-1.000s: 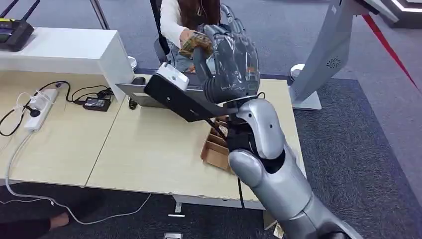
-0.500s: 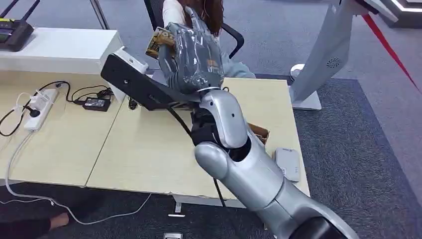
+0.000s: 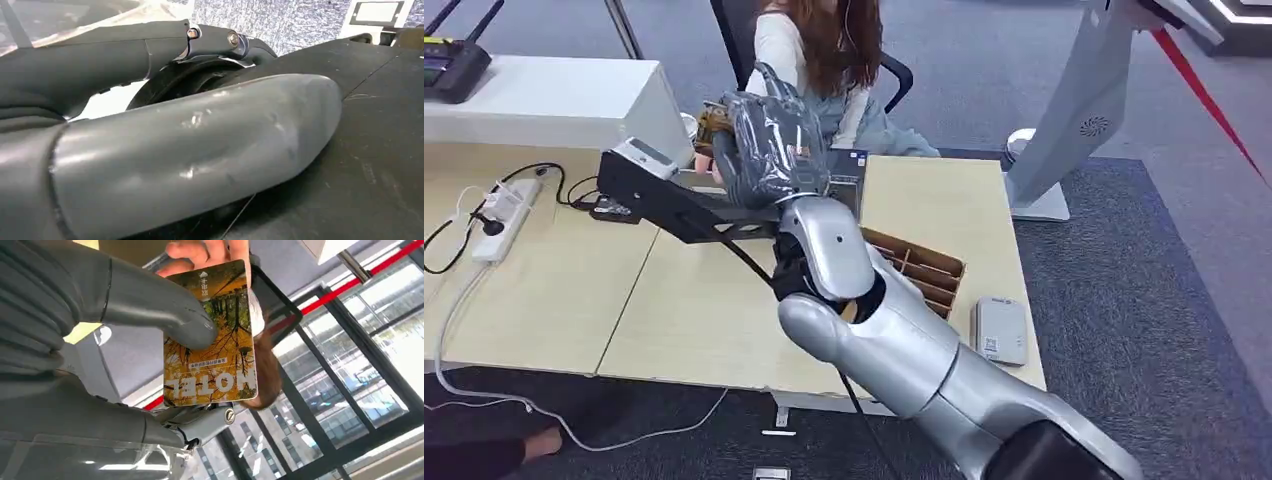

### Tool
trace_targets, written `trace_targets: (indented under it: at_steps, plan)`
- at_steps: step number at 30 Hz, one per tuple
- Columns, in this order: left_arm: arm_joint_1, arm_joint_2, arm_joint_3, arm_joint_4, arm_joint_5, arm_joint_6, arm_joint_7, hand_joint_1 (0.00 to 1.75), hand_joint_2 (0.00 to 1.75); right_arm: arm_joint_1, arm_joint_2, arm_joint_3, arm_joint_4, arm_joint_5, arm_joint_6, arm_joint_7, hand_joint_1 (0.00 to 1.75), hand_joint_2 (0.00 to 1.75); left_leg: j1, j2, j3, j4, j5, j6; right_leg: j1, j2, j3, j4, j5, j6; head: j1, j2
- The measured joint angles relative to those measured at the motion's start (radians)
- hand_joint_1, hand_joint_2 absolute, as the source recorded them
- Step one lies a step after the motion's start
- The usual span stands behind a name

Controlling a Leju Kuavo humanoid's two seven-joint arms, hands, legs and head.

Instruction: Pass the card to the sensor for recognition and then transmit it.

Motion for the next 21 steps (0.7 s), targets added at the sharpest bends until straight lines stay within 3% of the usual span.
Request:
trace_targets:
  at_steps: [21]
  plan:
    - [0.0, 0.0, 0.002, 0.0, -0.018, -0.011, 0.005, 0.0, 0.0, -0.01, -0.002, -0.006, 0.187, 0.113, -0.057, 0.039, 1.75, 1.75, 0.0, 0.0, 0.0, 0.0, 0.0, 0.0, 0.0, 0.0, 0.0, 0.0, 0.0, 0.0, 0.0, 0.0]
